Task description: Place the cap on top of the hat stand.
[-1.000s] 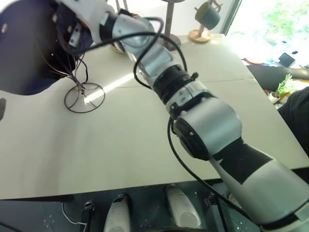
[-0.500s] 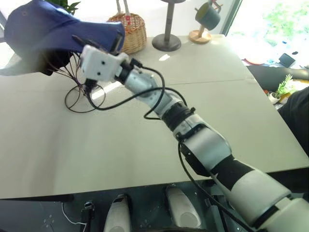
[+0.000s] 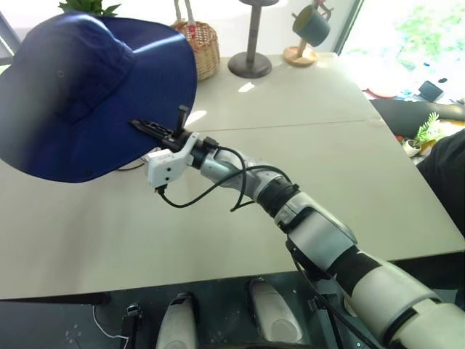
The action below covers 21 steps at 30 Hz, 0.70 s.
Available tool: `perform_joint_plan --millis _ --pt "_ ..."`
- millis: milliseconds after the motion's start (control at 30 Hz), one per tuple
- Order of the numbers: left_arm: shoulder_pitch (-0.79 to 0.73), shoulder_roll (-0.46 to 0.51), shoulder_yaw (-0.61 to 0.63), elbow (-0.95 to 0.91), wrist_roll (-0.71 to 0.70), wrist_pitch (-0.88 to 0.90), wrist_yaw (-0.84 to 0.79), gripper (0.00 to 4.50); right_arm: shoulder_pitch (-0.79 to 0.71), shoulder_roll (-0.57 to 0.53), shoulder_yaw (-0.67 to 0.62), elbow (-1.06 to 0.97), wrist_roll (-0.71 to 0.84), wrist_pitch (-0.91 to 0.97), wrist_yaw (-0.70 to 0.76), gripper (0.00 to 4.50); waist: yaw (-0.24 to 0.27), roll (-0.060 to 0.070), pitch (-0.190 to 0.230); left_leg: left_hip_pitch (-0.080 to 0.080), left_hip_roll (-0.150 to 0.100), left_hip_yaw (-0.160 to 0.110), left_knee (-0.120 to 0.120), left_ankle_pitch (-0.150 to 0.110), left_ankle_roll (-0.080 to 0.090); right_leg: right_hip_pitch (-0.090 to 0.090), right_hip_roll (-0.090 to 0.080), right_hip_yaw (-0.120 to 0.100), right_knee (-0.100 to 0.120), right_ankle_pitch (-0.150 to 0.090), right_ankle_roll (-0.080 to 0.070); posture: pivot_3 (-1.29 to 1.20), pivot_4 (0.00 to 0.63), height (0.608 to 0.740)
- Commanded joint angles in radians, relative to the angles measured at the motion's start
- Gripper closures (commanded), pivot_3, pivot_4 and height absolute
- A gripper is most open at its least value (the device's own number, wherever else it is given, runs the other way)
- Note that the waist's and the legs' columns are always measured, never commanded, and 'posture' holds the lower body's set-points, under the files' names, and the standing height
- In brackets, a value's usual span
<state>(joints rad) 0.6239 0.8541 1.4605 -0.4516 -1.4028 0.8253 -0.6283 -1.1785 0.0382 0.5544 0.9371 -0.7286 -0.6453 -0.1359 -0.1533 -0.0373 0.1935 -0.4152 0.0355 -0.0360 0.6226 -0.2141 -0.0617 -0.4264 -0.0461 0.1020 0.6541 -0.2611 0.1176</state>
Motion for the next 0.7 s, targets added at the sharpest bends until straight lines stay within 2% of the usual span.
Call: perform_joint_plan --millis 33,167,300,400,433,633,700 --pt "-0.003 0.018 0.048 0.012 0.001 -0.020 0.005 0.00 -0.032 0.012 -0.031 -0.022 0.072 -0.008 0.073 4.48 0.001 0.000 0.000 0.001 0.000 0.000 0.000 0.000 0.000 0.001 0.000 0.000 0.000 0.000 0.000 0.00 0.150 0.740" --pt "-0.029 0.028 0.011 0.009 0.013 -0.028 0.019 0.00 -0.053 0.024 -0.091 -0.056 0.198 0.025 0.226 4.48 0.001 -0.001 0.000 0.002 0.000 0.000 0.000 0.000 0.000 0.002 0.000 0.000 0.000 -0.001 -0.001 0.00 0.150 0.740" --pt "-0.057 0.034 -0.019 0.011 0.031 -0.030 0.019 0.00 -0.055 0.013 -0.093 -0.075 0.228 0.039 0.318 4.48 0.001 -0.001 0.000 0.003 0.000 0.000 -0.001 0.000 0.000 0.002 0.000 0.000 0.000 0.000 -0.001 0.00 0.150 0.740" --pt "-0.078 0.044 -0.033 0.019 0.039 -0.029 0.018 0.00 -0.039 -0.002 -0.084 -0.088 0.229 0.040 0.361 3.58 0.001 -0.001 0.000 0.003 0.000 0.000 -0.001 0.000 0.000 0.002 0.000 0.000 0.000 -0.001 -0.001 0.00 0.150 0.740" --pt "-0.086 0.047 -0.039 0.022 0.044 -0.029 0.016 0.00 -0.033 -0.008 -0.080 -0.093 0.222 0.036 0.367 3.15 0.001 0.000 0.000 0.003 0.000 0.000 -0.001 0.000 0.000 0.002 0.000 0.000 0.000 -0.001 -0.001 0.00 0.150 0.740" --pt "-0.115 0.059 -0.063 0.031 0.063 -0.021 -0.001 0.00 0.006 -0.032 -0.076 -0.151 0.213 0.053 0.399 0.02 0.001 -0.001 0.000 0.003 0.000 0.000 -0.001 0.000 0.000 0.002 0.000 0.000 0.000 -0.001 -0.001 0.00 0.150 0.740" --pt "-0.119 0.062 -0.068 0.032 0.071 -0.019 -0.008 0.00 0.018 -0.048 -0.075 -0.175 0.218 0.062 0.431 0.02 0.001 -0.001 0.000 0.003 0.000 0.000 -0.002 0.000 0.000 0.002 0.000 0.000 0.000 -0.001 -0.001 0.00 0.150 0.740"
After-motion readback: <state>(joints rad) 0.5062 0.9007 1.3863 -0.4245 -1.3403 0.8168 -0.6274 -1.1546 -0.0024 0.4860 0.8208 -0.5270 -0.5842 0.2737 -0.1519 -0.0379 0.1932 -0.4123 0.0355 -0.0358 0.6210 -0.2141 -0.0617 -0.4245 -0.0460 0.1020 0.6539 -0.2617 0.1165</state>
